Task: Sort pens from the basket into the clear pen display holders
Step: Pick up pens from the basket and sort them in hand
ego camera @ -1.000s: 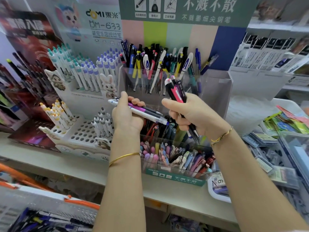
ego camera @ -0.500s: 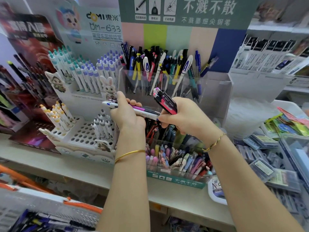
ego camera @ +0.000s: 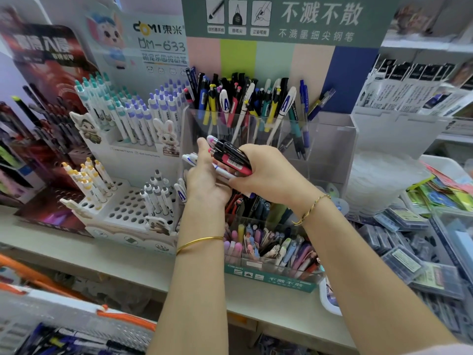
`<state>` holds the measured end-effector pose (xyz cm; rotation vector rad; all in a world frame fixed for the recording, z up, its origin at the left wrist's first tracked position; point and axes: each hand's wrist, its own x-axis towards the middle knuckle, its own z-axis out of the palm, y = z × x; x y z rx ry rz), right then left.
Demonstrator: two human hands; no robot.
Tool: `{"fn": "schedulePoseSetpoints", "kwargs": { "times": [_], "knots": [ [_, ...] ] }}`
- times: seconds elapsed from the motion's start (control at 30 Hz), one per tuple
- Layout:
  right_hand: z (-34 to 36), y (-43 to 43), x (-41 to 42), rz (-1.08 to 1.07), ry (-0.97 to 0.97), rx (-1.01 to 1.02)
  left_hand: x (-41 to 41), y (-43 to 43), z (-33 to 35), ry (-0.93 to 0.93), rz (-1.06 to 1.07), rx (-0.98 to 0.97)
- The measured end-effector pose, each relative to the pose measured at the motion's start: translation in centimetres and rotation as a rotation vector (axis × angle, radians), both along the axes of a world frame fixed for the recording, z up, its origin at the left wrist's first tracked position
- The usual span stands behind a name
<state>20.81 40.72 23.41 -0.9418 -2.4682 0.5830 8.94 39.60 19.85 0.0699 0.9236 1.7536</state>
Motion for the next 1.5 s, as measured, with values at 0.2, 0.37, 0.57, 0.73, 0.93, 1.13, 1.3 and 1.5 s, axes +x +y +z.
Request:
{"fn": "schedulePoseSetpoints", "kwargs": {
  "times": [0.2,0.37,0.57,0.73,0.93,1.13,1.3,1.5],
  "knots": [
    [-0.3,0.0,0.0,-0.044,0.162,-0.206,0.2,0.4,-0.3,0.02,0.029,0.013],
    [0.0,-0.1,0.4,-0.133,0.406,-0.505,0.4,-0.1,0.5,0.002,0.019,0.087],
    [0.1,0.2,1.2,-0.093,0.611,-0.871,0.0,-0.5,0.9,-0.007,-0.102,0.261],
    [0.0,0.7,1.8,-0.045,0.746,-1.026,0.0,-0.8,1.1,-0.028,-0.113,0.329],
    [0.1,-0.2,2.6,-0.055,0.588,-0.784,-0.5,-0.5,1.3,-0.038,0.039,0.301],
    [1.0,-1.2,1.8,-0.051,0.359,-0.588,-0.1,-0.2,0.9,0.097,0.071,0.228],
    [0.8,-1.1,1.6,-0.094,0.299,-0.557,0.5,-0.1,0.9,0.188,0.051,0.147],
    [0.2,-0.5,2.3,-0.164,0.451,-0.733,0.2,-0.3,0.8,0.03,-0.069,0.206]
  ]
}}
